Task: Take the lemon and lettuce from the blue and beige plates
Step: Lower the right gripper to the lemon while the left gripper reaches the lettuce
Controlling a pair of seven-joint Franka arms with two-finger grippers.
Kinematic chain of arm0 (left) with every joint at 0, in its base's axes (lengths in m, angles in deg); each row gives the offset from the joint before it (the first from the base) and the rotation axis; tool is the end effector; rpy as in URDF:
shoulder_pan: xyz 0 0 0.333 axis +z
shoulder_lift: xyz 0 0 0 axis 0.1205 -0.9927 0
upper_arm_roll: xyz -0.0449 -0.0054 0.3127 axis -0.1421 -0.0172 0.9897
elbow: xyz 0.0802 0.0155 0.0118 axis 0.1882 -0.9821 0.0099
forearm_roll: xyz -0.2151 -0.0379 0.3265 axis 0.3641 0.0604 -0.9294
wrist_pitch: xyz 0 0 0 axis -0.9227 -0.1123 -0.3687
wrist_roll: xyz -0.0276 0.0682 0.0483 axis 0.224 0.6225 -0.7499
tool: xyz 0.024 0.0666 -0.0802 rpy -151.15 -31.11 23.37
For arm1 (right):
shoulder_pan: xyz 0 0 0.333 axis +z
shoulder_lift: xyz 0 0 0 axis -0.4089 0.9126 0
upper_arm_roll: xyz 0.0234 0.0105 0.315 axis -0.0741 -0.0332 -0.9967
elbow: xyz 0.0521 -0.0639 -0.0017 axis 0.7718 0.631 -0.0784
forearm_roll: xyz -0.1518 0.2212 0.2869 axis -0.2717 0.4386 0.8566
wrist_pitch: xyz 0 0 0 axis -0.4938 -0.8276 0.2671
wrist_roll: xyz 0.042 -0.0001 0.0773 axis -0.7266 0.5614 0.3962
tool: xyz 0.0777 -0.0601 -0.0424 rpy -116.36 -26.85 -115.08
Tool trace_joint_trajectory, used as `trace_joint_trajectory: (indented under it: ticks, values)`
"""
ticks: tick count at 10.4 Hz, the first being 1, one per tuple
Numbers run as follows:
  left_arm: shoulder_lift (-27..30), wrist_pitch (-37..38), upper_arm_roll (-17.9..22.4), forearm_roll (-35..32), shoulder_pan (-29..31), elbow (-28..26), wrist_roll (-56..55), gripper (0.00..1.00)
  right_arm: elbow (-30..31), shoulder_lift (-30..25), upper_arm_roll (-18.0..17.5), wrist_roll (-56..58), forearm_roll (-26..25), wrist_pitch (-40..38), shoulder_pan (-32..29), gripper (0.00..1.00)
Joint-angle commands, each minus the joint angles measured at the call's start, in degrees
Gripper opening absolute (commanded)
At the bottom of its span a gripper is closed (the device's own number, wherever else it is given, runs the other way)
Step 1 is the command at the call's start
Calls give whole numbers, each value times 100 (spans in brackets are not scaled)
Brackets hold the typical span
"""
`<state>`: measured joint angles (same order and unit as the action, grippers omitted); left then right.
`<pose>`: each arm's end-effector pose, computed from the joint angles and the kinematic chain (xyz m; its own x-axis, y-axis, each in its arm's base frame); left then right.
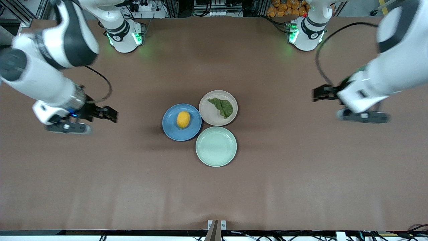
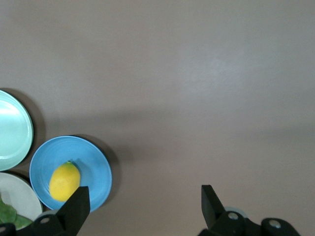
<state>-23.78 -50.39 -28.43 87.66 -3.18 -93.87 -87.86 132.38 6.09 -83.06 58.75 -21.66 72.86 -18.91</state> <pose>0.5877 -0.1904 0.5498 0.9781 -0.0957 -0.1851 -0.0798 -0.9926 0.0914 0.6002 0.1385 0.4610 0.9949 -0.1002 -0.0080 -0.1005 -0.9942 -0.0387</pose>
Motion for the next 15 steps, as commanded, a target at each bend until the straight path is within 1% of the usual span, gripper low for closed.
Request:
trace_joint_trajectory:
  ticks: [1,2,3,4,5,6,7,8,10,12,13,15]
  values:
    - [-18,-683,-6,78,-671,-717,-828,100,32,435,-380,-1017,-298,396,135,100]
    - [-114,-956,-6,52,-1004,-937,-1031,100,24,672,-547,-1413,-551,521,206,100]
    - [-237,-1176,-15,52,-1129,-1096,-1329,100,24,875,-748,-1826,-745,548,207,100]
    - [-308,-1613,-15,69,-1296,-1367,-1671,100,32,1007,-829,-2170,-756,592,268,100]
    - [-369,-2053,-24,104,-1376,-1623,-1805,100,33,1148,-829,-2391,-756,627,416,100]
    - [-483,-2309,-32,313,-1472,-1686,-1946,100,41,1315,-829,-2489,-756,784,557,100]
    - [-589,-2460,-32,472,-1673,-1695,-2295,100,128,1473,-829,-2655,-765,1107,698,100]
    - [-755,-2635,-24,448,-1884,-1704,-2534,100,286,1614,-829,-2935,-774,1624,847,100]
    - [-1142,-3066,-24,439,-2070,-1713,-2869,100,471,1921,-821,-3420,-957,2233,1041,100]
    - [-1572,-3645,-15,439,-2350,-1826,-2887,100,481,2203,-829,-3841,-1159,2542,1225,100]
    - [-1687,-3822,-15,430,-2422,-1906,-2888,100,481,2308,-829,-4069,-1326,2596,1252,100]
    - [-1863,-4104,-6,430,-2615,-1933,-3036,100,472,2414,-847,-4309,-1380,2640,1305,100]
